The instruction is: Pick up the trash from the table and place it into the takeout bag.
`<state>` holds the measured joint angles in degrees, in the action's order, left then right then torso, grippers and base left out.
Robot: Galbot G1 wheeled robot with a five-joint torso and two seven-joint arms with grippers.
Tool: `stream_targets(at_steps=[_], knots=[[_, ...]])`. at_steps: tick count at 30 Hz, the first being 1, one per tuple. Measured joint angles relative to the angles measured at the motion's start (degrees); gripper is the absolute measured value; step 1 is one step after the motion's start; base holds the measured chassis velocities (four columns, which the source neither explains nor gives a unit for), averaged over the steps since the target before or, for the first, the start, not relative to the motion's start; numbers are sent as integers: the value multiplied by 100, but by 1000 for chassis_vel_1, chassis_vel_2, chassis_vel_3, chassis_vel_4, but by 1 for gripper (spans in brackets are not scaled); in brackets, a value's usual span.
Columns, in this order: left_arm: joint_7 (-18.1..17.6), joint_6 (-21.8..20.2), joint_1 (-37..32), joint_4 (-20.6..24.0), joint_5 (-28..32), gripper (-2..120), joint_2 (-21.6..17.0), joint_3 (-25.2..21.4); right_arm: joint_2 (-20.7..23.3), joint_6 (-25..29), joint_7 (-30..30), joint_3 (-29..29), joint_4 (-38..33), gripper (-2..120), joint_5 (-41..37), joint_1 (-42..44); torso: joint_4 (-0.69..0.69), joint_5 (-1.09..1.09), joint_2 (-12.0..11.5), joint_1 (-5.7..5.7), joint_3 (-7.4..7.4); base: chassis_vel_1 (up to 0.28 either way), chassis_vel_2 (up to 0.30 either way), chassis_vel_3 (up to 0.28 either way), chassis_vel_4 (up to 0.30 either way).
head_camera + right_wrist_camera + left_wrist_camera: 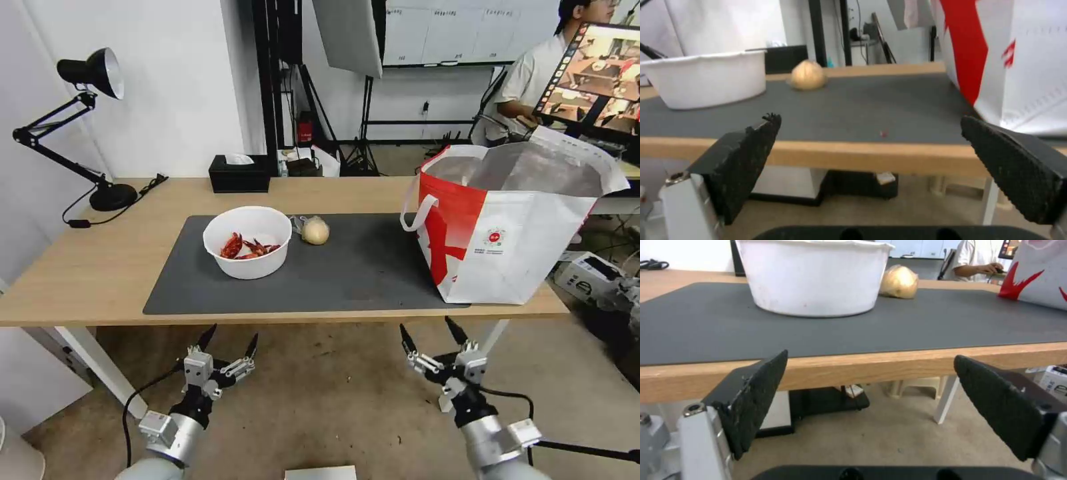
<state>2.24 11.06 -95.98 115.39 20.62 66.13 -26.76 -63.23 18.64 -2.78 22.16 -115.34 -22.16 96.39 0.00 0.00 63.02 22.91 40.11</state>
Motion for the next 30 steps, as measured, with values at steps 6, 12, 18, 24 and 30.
stream_targets(at_steps=[6,12,18,24,30], knots=[[6,40,-18,-31,1,100,3,-16,-21,-1,-2,-79,63,100,3,-57,0,0,0,0,0,0,0,0,0],[10,42,-20,-47,2,100,20,-15,-13,-23,-8,-133,86,100,-3,-87,0,0,0,0,0,0,0,0,0],[12,42,-34,-52,-10,100,34,-4,-5,-36,-9,-217,110,100,5,-122,0,0,0,0,0,0,0,0,0],[15,45,-64,-52,-28,100,39,3,-14,-57,-12,-307,114,100,21,-160,0,0,0,0,0,0,0,0,0],[16,47,-97,-52,-81,100,71,25,-16,-72,-20,-373,130,100,26,-201,0,0,0,0,0,0,0,0,0]])
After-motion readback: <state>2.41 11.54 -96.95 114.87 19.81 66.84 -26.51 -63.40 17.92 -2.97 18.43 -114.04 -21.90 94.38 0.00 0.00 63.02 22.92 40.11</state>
